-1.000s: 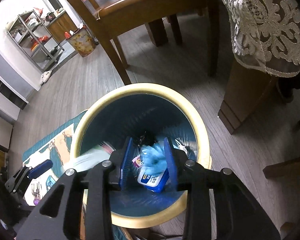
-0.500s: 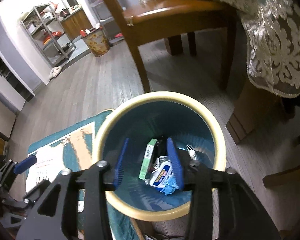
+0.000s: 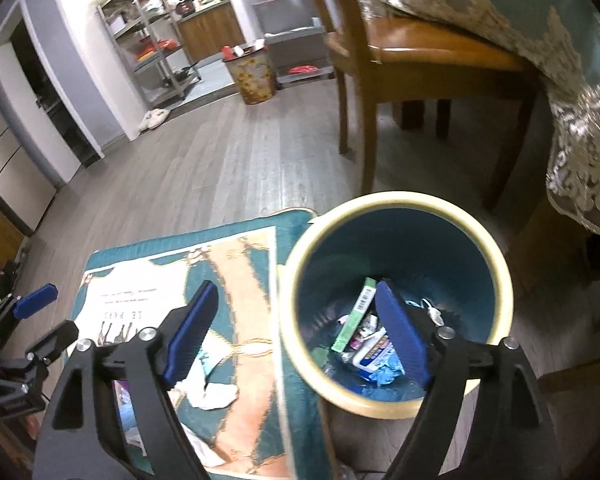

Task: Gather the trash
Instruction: 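Move both open tools back over the remaining trash on the mat, then grasp the white tissue with the right tool while the left tool grasps the blue face mask, then carry the tissue and blue mask with both tools over the bin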

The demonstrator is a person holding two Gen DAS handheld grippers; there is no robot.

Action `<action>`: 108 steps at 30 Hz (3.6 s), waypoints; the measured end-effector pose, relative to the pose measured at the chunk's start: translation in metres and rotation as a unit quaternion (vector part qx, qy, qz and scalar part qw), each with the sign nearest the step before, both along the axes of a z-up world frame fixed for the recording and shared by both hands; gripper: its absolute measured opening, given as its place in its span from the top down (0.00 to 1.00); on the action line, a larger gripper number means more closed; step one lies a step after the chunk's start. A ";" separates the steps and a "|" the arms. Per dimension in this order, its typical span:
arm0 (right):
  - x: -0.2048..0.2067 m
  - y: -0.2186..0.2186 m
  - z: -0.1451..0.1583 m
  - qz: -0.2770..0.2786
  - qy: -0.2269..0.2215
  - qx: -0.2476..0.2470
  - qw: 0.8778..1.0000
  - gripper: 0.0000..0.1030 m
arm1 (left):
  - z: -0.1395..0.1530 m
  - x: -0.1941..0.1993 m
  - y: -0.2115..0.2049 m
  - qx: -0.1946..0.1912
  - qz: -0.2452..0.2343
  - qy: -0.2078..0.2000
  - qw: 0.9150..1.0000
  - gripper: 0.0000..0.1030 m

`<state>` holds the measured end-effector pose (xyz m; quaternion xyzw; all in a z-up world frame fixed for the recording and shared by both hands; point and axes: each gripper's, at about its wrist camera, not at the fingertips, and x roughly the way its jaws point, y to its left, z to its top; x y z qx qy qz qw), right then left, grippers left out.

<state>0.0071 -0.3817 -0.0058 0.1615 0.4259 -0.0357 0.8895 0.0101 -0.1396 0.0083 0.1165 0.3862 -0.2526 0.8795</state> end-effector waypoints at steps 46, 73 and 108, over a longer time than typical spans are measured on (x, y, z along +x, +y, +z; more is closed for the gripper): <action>-0.003 0.122 -0.082 0.184 0.127 -0.056 0.973 0.21 | -0.117 -0.055 0.054 0.070 -0.041 0.169 0.982 0.72; 0.004 0.146 -0.081 0.232 0.118 -0.036 0.965 0.88 | -0.040 -0.028 0.076 -0.017 0.019 0.077 0.997 0.90; 0.006 0.103 -0.028 0.163 0.054 0.005 0.985 0.88 | -0.066 -0.037 0.058 -0.054 -0.049 0.155 0.985 0.80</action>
